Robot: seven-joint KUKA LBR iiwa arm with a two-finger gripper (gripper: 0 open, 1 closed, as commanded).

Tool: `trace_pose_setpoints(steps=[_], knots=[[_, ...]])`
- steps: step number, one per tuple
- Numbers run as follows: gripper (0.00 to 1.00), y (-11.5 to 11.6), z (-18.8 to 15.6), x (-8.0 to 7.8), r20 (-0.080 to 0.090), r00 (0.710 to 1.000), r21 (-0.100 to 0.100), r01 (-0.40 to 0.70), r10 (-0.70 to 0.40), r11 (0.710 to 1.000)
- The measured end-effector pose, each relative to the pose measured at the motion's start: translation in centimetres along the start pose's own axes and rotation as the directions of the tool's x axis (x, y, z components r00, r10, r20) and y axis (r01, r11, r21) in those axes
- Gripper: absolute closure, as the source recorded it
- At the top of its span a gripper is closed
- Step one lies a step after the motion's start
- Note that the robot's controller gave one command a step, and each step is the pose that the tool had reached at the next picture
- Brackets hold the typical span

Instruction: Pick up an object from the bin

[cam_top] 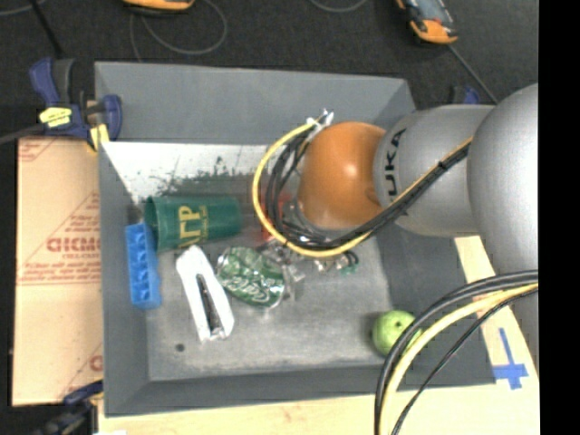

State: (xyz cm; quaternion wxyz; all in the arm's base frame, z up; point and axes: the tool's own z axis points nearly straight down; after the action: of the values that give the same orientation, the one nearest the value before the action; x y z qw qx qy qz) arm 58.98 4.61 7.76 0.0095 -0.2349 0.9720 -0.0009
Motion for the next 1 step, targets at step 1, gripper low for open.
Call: trace_pose_setpoints(steps=[1], knots=[[1.00, 0.02, -0.02, 0.01, 0.000, 1.000, 0.000, 0.000, 0.000, 1.000]])
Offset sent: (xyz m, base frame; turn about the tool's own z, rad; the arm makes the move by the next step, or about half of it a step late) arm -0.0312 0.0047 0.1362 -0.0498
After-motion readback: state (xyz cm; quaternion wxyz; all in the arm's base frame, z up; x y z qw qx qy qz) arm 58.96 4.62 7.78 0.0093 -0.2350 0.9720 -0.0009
